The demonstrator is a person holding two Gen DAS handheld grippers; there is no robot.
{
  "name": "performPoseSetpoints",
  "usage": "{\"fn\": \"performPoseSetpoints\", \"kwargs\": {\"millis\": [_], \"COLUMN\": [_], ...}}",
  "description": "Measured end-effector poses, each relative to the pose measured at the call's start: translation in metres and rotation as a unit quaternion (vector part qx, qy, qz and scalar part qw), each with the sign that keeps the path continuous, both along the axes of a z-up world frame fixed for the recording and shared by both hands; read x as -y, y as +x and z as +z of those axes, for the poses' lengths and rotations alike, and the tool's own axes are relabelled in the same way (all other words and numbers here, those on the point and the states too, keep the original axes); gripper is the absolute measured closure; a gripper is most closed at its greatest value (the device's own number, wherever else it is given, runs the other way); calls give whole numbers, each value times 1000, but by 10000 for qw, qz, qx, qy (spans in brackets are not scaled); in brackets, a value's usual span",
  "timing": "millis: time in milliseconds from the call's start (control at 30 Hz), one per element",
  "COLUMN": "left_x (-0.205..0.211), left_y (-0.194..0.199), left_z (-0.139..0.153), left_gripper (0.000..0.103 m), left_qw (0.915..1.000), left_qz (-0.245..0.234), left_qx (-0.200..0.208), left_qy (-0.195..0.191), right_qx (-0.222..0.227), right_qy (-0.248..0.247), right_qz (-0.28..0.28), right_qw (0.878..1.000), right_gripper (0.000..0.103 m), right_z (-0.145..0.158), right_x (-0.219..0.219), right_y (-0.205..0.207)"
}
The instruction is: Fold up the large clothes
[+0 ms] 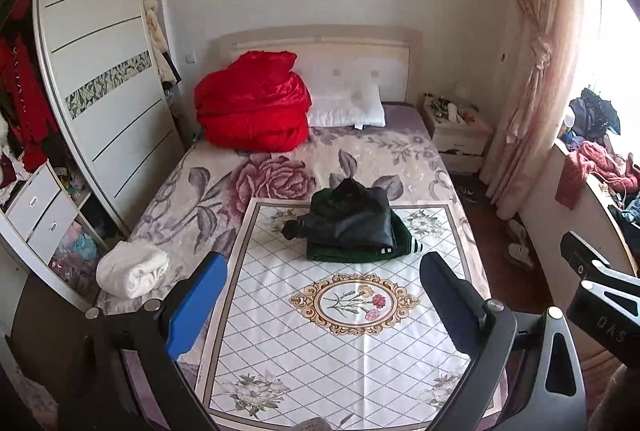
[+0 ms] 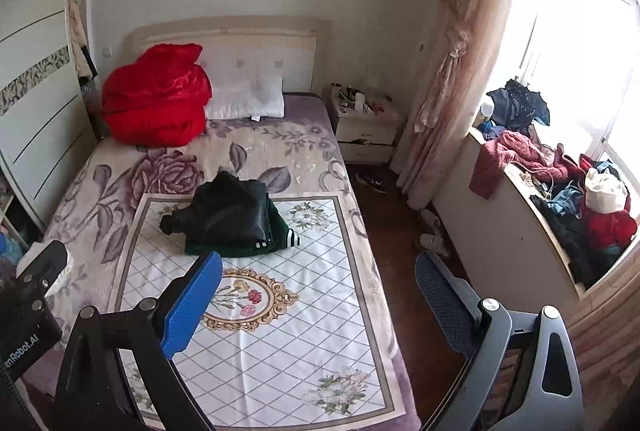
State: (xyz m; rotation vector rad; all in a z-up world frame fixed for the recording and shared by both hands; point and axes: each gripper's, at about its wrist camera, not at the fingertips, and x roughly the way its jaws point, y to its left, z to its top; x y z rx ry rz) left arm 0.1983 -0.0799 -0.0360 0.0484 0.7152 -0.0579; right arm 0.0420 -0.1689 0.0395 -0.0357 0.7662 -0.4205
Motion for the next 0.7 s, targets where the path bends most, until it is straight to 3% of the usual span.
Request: {"fn": "performPoseSetpoints", "kwargs": {"millis": [300, 400, 700], "left_x": [-1, -4, -4], "left_y": [-13, -14, -19], "left_z": [6, 6, 9], "left_gripper": [5, 5, 0], "left_qw": [9999, 9999, 9999], "left_qz": [87, 114, 84], "left_qx": [128, 63, 10], "left_qy": [-33, -89, -129], "right_qx": [133, 109, 122], "right_qy": [-15, 28, 55], "right_qz": [71, 164, 280], "right_qw": [9999, 9998, 9995], "right_gripper": [4, 0, 0], "right_z": [13, 12, 16], "right_x": [-6, -7, -6], "right_y": [-11, -9, -5]}}
